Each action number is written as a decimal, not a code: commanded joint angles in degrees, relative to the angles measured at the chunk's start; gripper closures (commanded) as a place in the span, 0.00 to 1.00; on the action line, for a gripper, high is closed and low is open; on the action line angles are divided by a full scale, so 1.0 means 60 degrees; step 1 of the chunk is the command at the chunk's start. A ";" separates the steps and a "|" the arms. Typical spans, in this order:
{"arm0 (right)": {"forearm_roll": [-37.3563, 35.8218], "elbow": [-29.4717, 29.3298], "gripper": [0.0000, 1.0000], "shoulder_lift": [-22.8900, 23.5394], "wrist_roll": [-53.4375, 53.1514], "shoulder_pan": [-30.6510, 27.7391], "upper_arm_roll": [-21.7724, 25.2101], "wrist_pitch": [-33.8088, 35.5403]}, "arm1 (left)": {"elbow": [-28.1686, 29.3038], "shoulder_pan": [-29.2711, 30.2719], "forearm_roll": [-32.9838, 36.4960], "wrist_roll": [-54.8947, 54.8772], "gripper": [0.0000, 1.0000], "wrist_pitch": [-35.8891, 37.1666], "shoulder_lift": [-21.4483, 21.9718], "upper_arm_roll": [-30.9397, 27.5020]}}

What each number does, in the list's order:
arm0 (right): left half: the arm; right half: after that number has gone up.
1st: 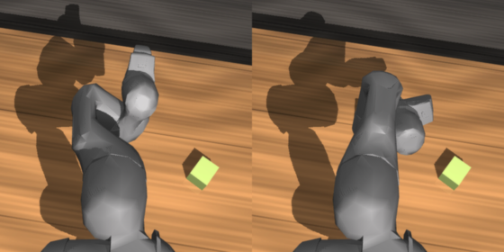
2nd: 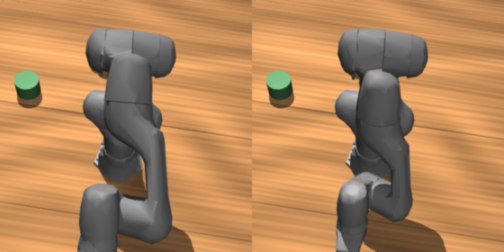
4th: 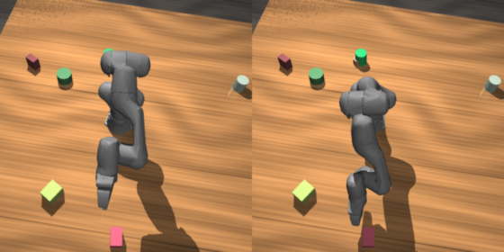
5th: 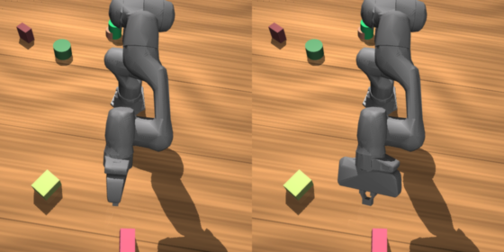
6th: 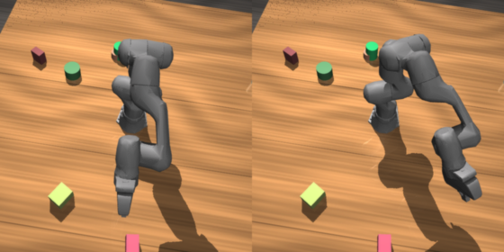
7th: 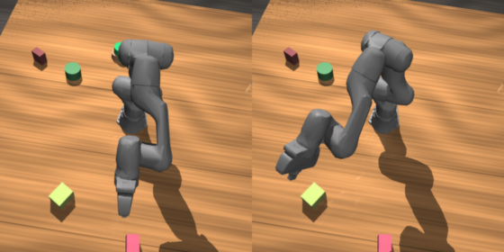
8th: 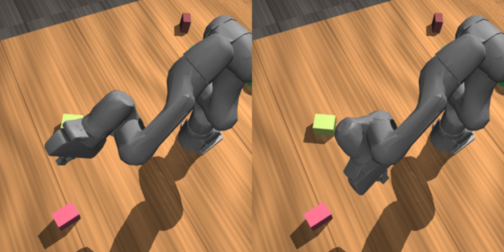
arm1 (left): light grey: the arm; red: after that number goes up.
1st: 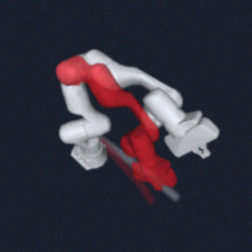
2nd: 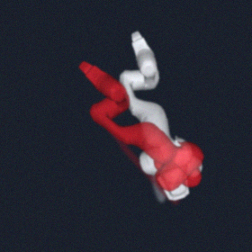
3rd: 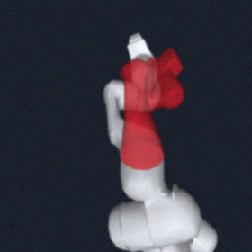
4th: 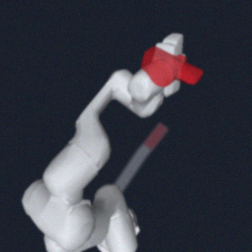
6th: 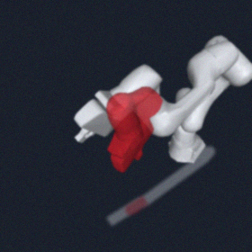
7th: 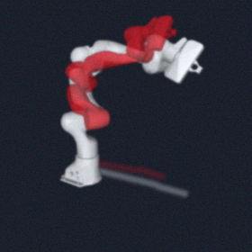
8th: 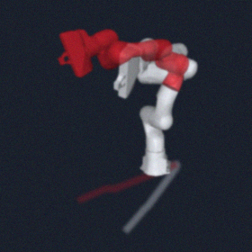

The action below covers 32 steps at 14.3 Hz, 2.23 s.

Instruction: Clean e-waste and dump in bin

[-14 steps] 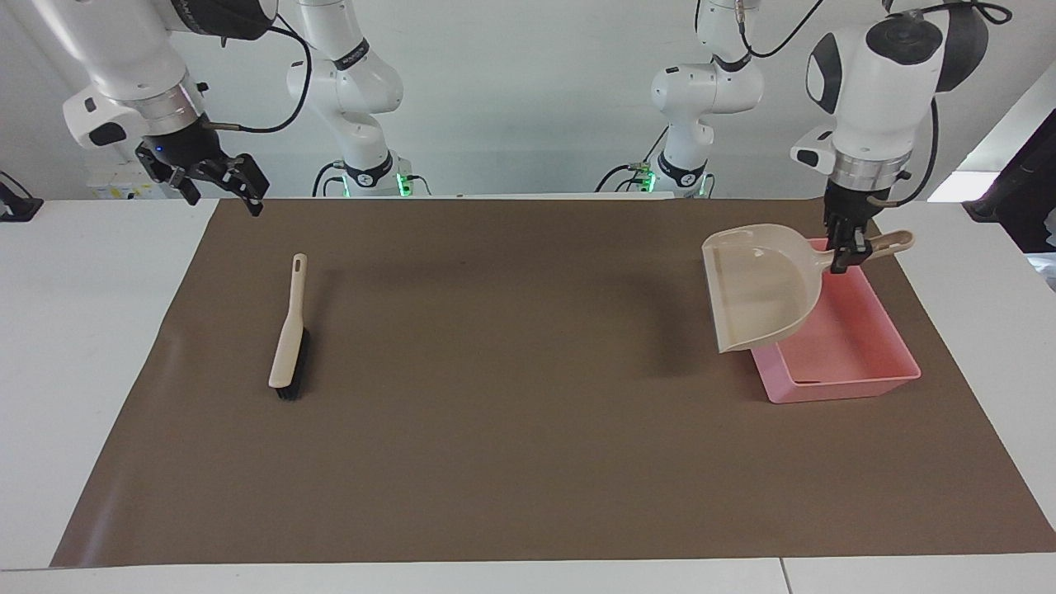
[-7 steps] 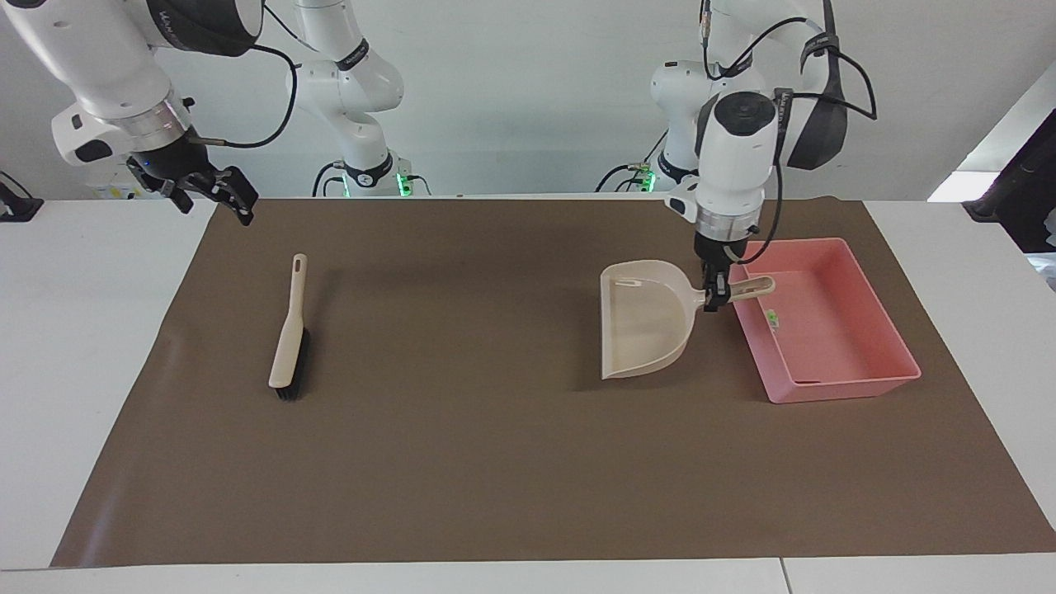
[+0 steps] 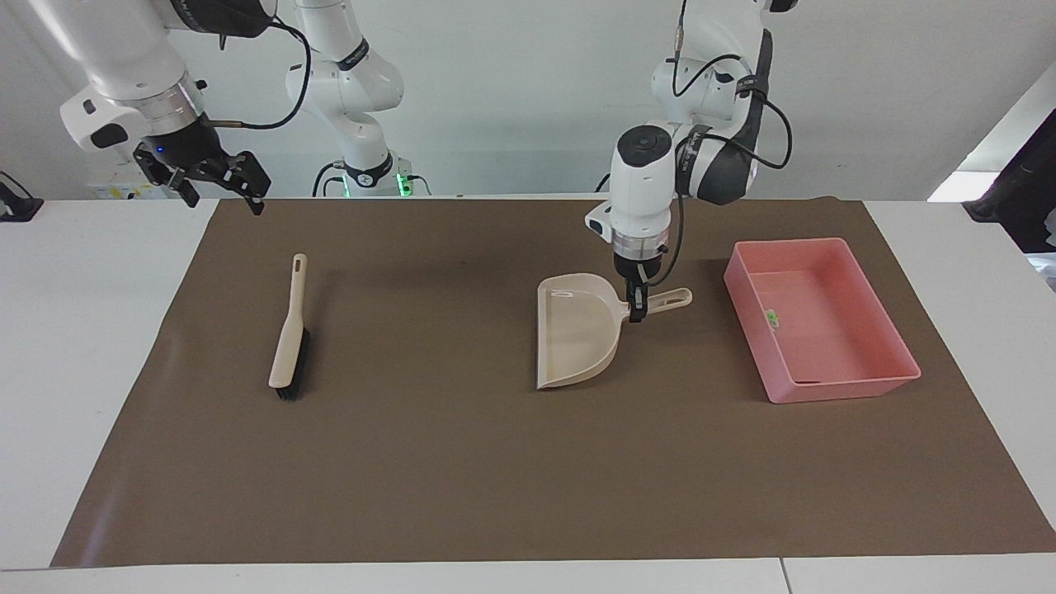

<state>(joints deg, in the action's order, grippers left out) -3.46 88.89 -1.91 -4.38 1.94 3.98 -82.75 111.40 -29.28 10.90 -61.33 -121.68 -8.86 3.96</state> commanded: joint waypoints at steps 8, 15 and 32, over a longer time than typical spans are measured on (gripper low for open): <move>0.0400 0.0098 0.00 0.0069 0.0174 -0.0031 -0.0019 -0.0037 | -0.0388 -0.1345 -0.0074 0.1491 1.00 -0.0184 -0.1072 -0.0176; 0.0401 0.0259 0.00 -0.0004 0.0189 -0.0104 -0.0019 -0.0227 | -0.0284 -0.1331 0.0467 0.1506 0.82 0.0108 -0.0955 -0.0234; 0.0386 0.0288 0.00 -0.0019 0.0159 -0.0909 -0.0488 -0.0198 | -0.0343 0.1211 -0.0710 1.0069 0.00 0.4122 0.1021 -0.0279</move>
<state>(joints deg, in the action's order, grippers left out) -2.23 89.49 -1.37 -4.36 -2.18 1.60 -83.16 108.83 -27.55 11.42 -7.29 -98.23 -4.67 2.17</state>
